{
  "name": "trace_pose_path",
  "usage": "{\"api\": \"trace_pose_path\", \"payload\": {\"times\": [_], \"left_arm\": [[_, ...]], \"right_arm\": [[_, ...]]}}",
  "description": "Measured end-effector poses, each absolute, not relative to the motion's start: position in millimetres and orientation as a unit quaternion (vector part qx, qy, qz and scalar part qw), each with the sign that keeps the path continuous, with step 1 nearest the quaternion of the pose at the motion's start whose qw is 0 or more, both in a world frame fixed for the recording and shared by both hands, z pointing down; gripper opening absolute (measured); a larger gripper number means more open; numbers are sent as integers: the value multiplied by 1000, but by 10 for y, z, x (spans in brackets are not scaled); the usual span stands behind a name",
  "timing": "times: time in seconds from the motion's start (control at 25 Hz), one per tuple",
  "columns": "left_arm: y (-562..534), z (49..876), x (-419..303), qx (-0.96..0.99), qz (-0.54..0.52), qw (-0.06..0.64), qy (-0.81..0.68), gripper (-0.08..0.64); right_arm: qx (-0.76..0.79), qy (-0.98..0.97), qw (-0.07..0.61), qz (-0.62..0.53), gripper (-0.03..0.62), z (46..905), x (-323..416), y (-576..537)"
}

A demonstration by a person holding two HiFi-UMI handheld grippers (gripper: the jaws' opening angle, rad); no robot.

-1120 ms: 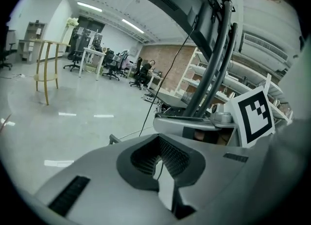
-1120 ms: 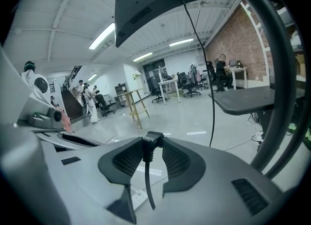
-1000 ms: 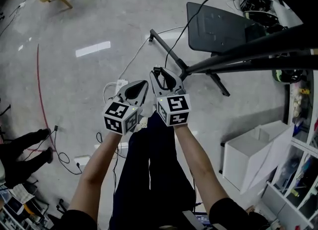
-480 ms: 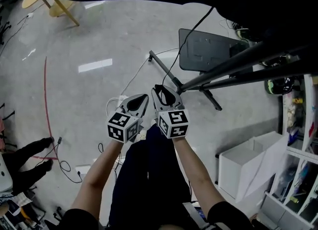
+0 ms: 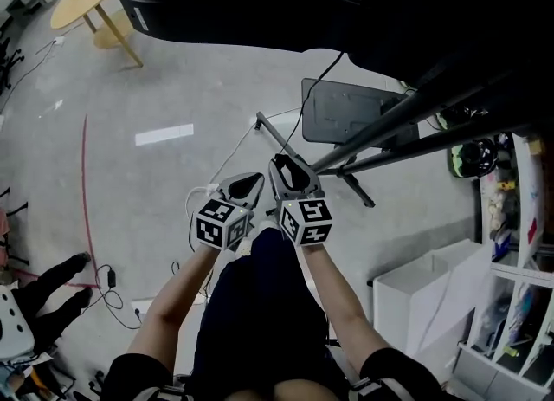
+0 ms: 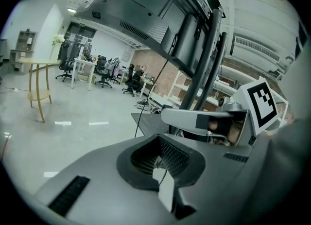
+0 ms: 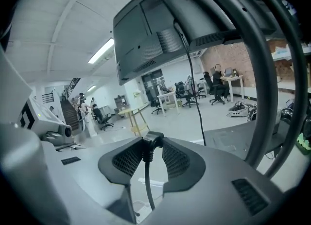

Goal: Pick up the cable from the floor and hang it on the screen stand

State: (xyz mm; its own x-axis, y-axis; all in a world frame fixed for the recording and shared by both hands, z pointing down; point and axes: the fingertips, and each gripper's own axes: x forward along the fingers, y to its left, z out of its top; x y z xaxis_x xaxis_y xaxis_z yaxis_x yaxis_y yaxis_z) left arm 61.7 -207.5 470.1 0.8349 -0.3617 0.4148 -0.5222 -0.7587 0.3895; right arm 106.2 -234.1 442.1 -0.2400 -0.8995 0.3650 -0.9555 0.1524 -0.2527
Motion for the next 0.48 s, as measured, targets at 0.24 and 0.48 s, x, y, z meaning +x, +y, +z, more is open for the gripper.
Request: {"api": "trace_pose_path", "payload": {"times": [0.24, 0.48], "left_arm": [[-2106, 4333, 669, 932, 164, 232, -226, 0], [-2179, 4010, 704, 932, 143, 246, -226, 0]], "right_arm": [[615, -758, 50, 211, 143, 4004, 1078, -2349], [618, -761, 38, 193, 143, 3565, 1130, -2360]]}}
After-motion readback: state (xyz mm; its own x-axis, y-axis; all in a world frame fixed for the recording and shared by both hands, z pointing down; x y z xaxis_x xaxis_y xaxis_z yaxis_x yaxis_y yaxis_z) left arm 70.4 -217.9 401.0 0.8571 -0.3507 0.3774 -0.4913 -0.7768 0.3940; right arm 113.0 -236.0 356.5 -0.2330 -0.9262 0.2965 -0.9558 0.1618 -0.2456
